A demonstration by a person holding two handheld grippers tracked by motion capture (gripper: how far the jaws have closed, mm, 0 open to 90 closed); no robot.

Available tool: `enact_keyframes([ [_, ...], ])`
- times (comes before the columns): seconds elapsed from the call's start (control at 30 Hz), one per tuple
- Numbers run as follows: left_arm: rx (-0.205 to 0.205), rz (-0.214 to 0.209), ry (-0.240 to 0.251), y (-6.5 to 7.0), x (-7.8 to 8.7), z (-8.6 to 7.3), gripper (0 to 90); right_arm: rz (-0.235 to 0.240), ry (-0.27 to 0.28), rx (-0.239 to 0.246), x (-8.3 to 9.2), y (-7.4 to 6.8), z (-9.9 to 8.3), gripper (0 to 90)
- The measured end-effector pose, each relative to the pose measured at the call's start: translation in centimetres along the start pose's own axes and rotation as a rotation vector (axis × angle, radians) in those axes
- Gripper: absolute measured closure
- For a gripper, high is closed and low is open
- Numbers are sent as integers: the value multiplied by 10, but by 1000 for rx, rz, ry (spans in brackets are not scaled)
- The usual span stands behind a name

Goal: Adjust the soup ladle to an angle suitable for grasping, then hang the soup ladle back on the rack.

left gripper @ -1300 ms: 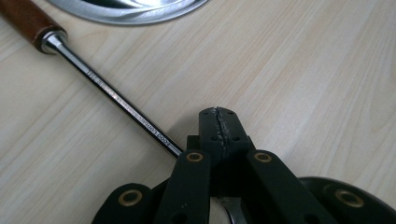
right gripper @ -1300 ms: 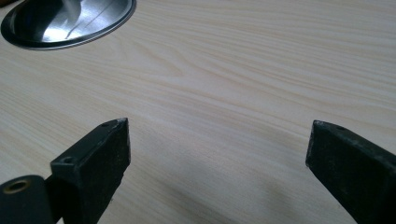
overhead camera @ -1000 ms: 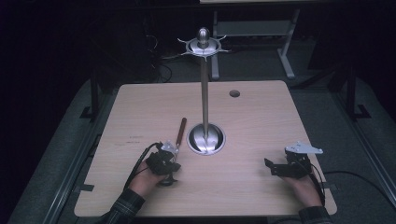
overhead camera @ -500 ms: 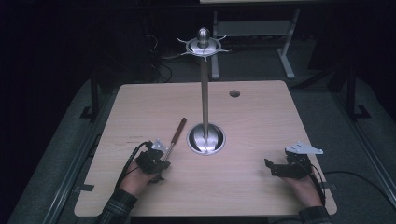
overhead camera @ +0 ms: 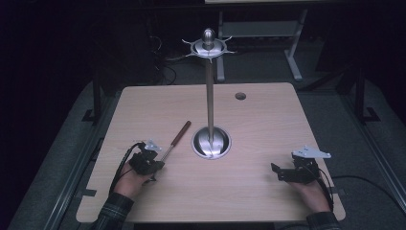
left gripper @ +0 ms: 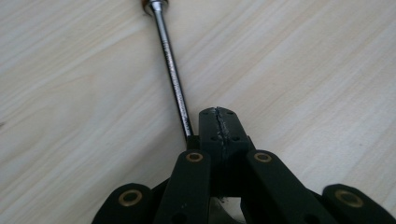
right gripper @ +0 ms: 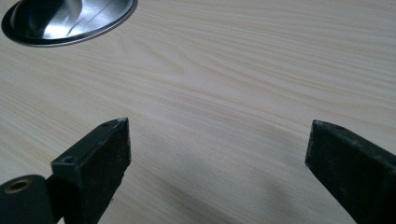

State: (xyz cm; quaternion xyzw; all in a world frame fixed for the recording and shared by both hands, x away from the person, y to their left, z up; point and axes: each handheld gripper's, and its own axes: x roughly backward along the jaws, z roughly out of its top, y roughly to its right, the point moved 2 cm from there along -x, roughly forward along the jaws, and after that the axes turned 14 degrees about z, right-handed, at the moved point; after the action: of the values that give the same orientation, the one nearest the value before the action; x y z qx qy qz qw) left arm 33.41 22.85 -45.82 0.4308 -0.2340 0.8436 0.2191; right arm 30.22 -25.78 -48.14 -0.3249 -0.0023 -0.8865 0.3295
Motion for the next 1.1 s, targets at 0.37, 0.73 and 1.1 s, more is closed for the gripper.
enact_keyframes([
  [0.37, 39, 43, 0, -18, 0, -7, 898, 0, -1, 2, 0, 0, 0, 62],
  [0.73, 52, 61, 11, -28, 3, -9, 898, 3, -4, 2, -1, 0, 0, 62],
  [1.1, 76, 4, 34, -29, 3, -2, 894, 12, -8, 6, -2, -1, 0, 62],
])
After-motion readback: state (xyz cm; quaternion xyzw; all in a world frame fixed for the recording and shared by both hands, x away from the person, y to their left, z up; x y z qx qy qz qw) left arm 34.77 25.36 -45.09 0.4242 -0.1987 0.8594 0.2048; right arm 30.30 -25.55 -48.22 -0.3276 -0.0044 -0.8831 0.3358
